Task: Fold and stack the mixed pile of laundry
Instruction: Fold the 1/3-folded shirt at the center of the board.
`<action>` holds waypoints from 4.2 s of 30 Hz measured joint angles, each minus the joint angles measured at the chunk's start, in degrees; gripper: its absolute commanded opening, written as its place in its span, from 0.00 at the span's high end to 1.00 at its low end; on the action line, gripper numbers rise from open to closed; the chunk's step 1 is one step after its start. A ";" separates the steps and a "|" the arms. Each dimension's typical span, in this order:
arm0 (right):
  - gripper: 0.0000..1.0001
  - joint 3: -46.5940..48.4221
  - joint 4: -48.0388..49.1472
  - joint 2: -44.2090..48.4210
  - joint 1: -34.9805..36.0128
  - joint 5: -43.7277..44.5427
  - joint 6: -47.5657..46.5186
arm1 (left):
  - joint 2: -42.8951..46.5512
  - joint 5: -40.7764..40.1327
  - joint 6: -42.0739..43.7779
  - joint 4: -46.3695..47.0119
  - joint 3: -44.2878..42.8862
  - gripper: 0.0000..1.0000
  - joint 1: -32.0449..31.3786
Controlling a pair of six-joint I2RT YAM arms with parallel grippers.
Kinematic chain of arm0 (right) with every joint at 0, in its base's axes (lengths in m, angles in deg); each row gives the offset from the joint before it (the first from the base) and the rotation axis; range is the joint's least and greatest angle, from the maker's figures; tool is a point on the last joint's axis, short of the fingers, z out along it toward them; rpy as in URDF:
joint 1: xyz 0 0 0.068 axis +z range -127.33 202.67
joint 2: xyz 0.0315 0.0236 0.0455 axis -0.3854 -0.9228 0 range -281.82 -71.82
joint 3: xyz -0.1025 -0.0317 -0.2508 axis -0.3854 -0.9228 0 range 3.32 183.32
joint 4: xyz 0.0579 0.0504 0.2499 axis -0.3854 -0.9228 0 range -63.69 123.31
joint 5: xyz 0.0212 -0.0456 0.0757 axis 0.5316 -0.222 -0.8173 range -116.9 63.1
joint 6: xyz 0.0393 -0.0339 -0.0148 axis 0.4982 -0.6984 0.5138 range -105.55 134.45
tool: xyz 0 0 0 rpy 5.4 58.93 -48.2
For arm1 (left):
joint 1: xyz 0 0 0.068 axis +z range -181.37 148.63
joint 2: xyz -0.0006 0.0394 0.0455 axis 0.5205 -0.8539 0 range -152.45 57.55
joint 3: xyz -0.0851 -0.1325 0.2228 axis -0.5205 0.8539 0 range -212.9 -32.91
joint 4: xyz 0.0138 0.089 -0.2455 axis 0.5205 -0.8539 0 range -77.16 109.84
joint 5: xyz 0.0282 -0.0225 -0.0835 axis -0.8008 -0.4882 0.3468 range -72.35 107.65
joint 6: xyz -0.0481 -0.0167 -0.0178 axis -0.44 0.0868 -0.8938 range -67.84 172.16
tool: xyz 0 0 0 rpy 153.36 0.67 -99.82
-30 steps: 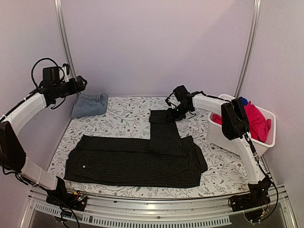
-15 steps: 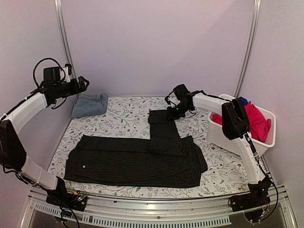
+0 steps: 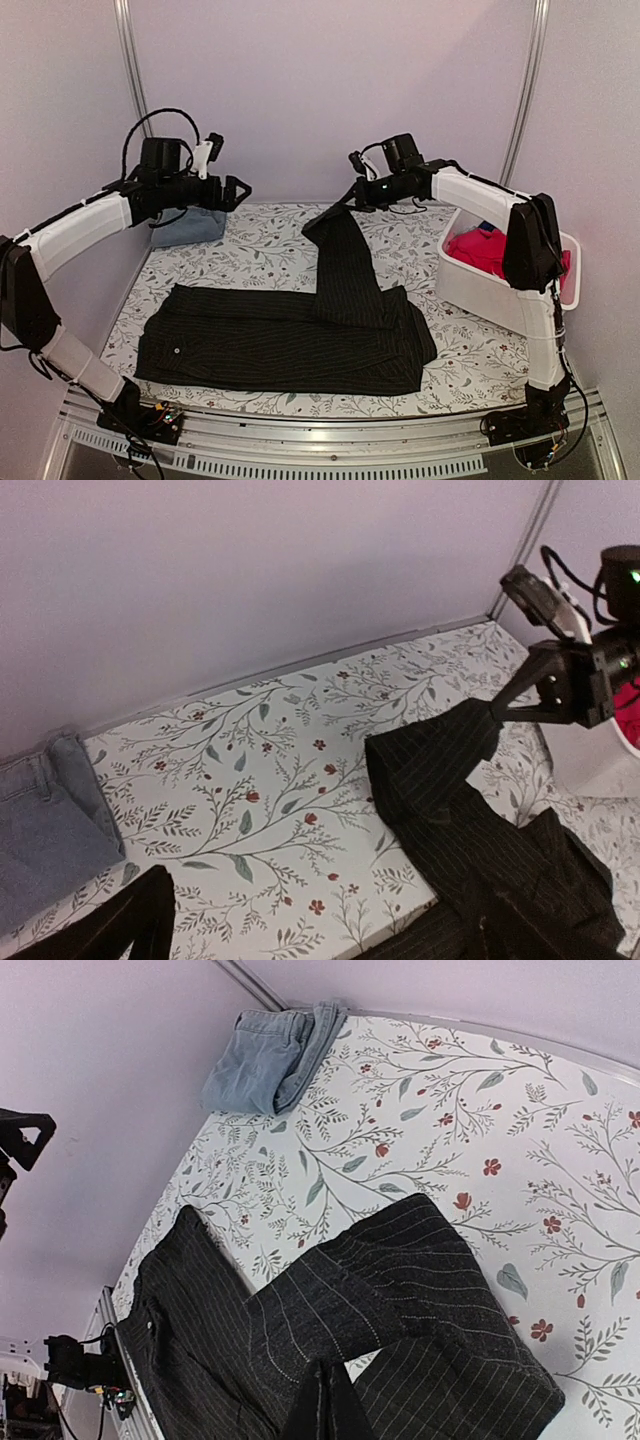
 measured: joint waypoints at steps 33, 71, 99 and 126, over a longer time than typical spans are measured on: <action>1.00 -16.09 10.51 14.88 1.25 -13.90 12.96 | -18.05 -22.75 29.70 13.20 -7.85 1.00 -26.86; 0.56 -40.63 13.40 29.77 5.64 -15.65 1.40 | -1.33 -6.16 0.74 -47.01 -29.42 1.00 -65.96; 0.55 -48.83 6.60 16.81 14.67 -6.80 -6.58 | 26.51 -11.41 -6.78 -27.98 -3.65 1.00 -51.12; 0.62 -47.67 -2.01 20.11 13.60 -4.20 -11.82 | 29.44 -7.41 -21.53 -29.62 10.75 1.00 -20.41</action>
